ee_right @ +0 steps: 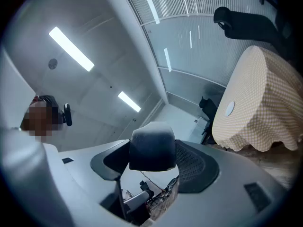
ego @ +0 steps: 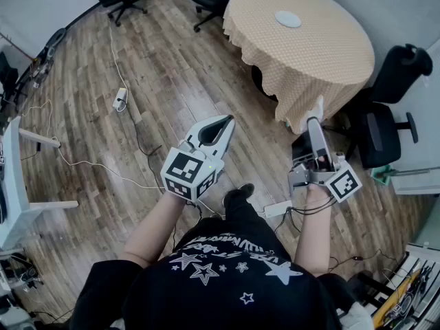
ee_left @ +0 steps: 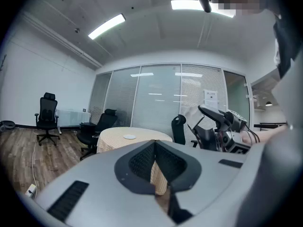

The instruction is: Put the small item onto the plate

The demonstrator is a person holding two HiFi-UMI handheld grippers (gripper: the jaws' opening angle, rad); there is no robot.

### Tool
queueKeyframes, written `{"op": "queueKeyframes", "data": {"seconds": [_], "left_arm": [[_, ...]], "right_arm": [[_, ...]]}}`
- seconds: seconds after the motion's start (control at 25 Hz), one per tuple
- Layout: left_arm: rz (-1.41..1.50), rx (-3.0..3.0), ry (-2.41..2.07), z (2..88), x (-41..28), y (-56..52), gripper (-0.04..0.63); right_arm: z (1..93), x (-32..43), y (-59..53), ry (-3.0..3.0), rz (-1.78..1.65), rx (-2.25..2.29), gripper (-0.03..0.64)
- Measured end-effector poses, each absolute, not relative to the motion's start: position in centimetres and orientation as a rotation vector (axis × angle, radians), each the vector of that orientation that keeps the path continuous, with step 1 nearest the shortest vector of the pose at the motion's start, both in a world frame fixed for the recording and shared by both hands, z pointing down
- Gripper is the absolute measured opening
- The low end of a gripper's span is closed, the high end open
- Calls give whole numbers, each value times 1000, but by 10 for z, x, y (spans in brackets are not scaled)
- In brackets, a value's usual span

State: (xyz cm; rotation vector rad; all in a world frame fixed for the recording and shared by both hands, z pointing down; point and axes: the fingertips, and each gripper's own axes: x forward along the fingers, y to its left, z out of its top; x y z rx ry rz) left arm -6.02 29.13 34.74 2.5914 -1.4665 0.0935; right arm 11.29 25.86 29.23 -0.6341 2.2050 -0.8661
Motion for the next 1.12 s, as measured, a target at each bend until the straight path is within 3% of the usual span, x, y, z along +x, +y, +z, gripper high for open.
{"op": "queueKeyframes", "data": {"seconds": [0.56,1.12], "left_arm": [[61,2671,-1437,337,-32,345,0],[43,2741,-1439,314,-33,356,0]], "right_arm": [[295,100,327,2389,-727,-783,302],[255,102,347,2499,-124,-1261,302]]}}
